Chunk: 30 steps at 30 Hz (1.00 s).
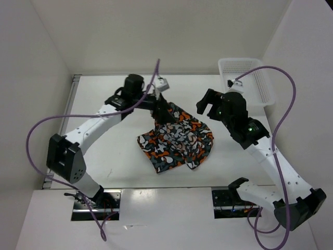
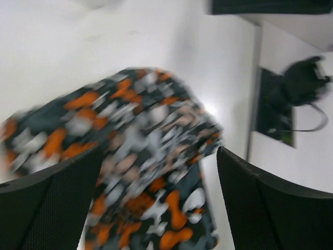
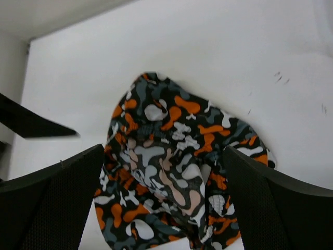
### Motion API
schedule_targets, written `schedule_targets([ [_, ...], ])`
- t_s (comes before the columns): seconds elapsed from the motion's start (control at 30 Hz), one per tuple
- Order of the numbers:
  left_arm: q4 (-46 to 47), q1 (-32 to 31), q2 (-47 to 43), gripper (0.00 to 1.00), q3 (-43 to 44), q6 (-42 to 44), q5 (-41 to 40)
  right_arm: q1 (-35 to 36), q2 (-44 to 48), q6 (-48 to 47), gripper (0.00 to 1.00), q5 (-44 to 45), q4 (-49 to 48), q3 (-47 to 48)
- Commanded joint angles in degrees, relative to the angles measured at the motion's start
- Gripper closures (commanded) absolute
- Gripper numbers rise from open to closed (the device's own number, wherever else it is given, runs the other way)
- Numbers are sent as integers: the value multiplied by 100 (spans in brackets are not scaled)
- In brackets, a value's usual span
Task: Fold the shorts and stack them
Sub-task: Flatten the shorts out
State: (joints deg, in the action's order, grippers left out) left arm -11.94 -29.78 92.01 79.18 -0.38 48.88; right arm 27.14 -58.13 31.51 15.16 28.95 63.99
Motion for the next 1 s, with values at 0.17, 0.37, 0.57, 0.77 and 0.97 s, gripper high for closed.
schedule_targets([
  [0.17, -861, 1703, -1282, 4, -1772, 38, -852, 719, -627, -32, 0, -673, 462, -440],
  [0.37, -529, 1309, -1387, 1, -3493, 38, -801, 1505, -1341, 1319, 0, -101, 990, -973],
  [0.57, -467, 860, -1334, 1, -3848, 38, -968, 1505, -806, 2376, 0, -225, 787, -1696],
  [0.77, 244, 562, -1142, 1, -4226, 38, -696, 1505, -225, 2650, 4, -222, 841, -2048],
  [0.97, 737, 78, -693, 8, -4042, 38, -590, 1689, -576, 2773, 8, -154, 788, -2233],
])
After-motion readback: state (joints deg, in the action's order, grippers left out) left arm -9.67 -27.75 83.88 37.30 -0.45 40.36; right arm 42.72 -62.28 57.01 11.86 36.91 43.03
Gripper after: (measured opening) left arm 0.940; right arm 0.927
